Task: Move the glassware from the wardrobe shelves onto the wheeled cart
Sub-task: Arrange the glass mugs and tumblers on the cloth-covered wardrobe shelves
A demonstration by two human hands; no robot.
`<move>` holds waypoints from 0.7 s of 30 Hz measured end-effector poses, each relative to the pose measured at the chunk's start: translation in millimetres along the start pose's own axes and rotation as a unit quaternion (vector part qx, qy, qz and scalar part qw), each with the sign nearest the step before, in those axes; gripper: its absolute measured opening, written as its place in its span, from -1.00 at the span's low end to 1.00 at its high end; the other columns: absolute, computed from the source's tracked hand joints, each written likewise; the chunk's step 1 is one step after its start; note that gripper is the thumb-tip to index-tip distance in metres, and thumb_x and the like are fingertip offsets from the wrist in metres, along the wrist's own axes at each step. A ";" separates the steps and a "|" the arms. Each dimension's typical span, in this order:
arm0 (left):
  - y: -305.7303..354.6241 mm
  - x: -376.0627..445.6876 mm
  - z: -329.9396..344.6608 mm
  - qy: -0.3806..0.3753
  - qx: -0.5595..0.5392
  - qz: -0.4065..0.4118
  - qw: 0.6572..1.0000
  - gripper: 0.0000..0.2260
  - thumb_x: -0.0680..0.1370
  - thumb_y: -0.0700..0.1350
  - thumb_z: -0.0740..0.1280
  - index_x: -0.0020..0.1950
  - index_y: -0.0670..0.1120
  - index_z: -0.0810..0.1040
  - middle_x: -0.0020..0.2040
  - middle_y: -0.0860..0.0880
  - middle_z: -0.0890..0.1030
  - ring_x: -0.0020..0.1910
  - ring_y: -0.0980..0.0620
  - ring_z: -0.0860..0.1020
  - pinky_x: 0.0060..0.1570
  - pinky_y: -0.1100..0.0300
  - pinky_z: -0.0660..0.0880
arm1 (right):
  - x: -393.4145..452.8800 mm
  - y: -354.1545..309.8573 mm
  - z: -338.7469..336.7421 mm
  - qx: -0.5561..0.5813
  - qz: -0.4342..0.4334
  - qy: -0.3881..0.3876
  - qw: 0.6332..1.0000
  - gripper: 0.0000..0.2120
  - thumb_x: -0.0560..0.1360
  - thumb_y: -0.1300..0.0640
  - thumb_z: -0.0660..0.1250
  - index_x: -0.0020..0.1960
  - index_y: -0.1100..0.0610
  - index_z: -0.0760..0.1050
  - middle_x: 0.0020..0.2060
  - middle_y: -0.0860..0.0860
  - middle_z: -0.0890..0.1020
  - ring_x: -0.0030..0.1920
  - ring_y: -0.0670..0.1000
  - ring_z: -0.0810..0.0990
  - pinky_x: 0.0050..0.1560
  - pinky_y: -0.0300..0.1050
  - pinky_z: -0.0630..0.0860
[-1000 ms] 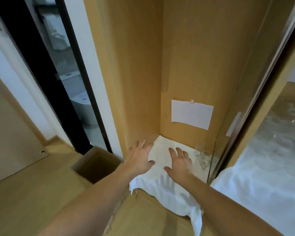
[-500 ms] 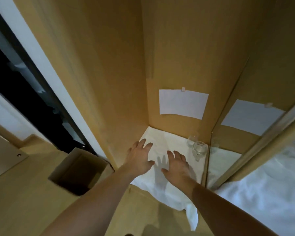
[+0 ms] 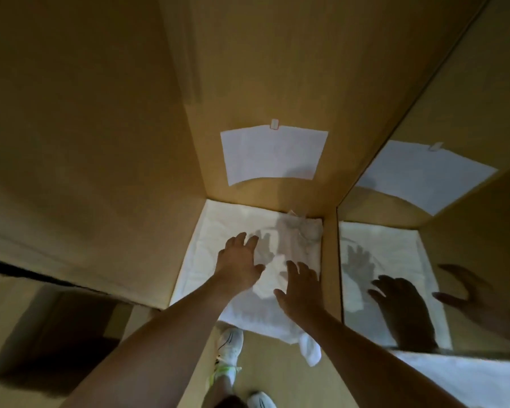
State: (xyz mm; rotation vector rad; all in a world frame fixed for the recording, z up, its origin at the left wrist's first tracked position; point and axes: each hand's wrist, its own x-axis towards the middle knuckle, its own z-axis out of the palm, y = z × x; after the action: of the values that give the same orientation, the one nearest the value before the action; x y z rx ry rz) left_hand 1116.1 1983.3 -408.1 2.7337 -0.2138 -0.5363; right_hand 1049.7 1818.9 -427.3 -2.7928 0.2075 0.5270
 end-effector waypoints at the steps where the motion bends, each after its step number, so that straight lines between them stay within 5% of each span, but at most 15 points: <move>1: -0.2 9.8 2.1 -0.007 -0.002 0.007 1.000 -0.29 0.56 0.16 0.37 0.62 0.01 0.16 0.61 -0.12 0.18 0.56 -0.16 0.19 0.41 -0.06 0.35 | 8.2 0.5 2.1 0.005 0.014 -0.001 1.000 -0.30 0.57 -0.15 0.32 0.57 0.06 0.12 0.48 0.09 0.30 0.43 0.14 0.32 0.39 -0.03 0.32; 10: -18.0 90.5 33.6 -0.070 -0.066 0.018 0.995 -0.29 0.57 0.14 0.39 0.62 0.00 0.17 0.61 -0.12 0.20 0.58 -0.16 0.15 0.49 -0.06 0.23 | 63.9 0.4 42.6 0.127 0.212 -0.041 0.968 -0.30 0.58 -0.15 0.33 0.57 0.09 0.12 0.48 0.13 0.30 0.44 0.15 0.34 0.38 -0.05 0.32; 21: -18.2 181.7 105.9 -0.076 -0.188 -0.006 0.979 -0.30 0.56 0.13 0.40 0.61 -0.03 0.21 0.57 -0.06 0.30 0.57 -0.05 0.20 0.49 0.07 0.19 | 133.1 27.0 88.1 0.237 0.322 -0.004 0.917 -0.31 0.54 -0.05 0.42 0.55 0.11 0.23 0.43 0.16 0.38 0.44 0.16 0.34 0.38 0.03 0.33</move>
State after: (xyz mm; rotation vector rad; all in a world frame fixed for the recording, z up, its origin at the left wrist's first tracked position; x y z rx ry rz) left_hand 1242.8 1929.7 -568.1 2.3313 -0.1179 -0.7113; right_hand 1137.9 1809.0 -562.7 -2.1991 1.1157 0.5339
